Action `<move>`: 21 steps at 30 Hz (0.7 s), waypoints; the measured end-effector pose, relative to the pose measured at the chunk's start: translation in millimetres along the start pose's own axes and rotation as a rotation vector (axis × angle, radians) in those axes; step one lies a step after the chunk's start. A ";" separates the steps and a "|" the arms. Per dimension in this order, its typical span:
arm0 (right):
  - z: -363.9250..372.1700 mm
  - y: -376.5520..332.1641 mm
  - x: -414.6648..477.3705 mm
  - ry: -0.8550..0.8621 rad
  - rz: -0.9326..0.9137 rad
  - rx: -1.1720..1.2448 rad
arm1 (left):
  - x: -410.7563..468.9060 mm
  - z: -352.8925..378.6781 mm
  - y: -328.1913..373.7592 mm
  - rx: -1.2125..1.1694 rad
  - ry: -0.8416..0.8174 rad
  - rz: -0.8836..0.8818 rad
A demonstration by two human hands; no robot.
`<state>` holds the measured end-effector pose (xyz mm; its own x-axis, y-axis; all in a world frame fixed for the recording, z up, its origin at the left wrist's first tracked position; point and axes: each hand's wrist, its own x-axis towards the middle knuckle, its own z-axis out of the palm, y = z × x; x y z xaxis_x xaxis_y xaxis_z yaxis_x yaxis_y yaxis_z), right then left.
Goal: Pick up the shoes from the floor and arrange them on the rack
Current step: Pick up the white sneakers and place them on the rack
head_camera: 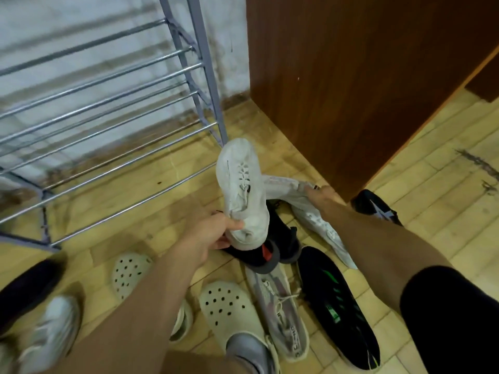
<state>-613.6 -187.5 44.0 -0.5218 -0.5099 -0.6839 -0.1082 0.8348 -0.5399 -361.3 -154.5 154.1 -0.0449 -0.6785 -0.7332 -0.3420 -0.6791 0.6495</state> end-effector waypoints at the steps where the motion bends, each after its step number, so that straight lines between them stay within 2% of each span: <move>1: 1.6 1.5 4.2 0.041 0.001 -0.011 | 0.5 0.4 -3.3 0.000 0.019 -0.010; 4: -3.6 6.0 4.2 0.039 -0.012 -0.015 | -2.9 4.4 -12.9 -0.034 0.056 -0.044; 7: -10.5 18.6 -3.2 -0.115 0.086 0.087 | -10.2 3.6 -17.9 -0.055 0.069 -0.068; 11: -14.1 28.1 -26.1 -0.315 0.122 0.068 | -23.6 -1.4 -21.3 -0.113 0.089 -0.083; 19: -26.2 20.5 -54.0 -0.269 -0.057 0.081 | -29.7 -3.1 -15.0 -0.263 0.101 -0.135; 21: -25.2 11.8 -58.6 -0.311 -0.094 0.085 | -20.7 -10.4 -11.4 -0.283 0.131 -0.149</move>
<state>-605.7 -142.6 90.0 -0.2284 -0.6340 -0.7389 -0.0661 0.7673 -0.6379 -346.6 -135.6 164.0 0.1127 -0.5840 -0.8039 -0.0610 -0.8116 0.5810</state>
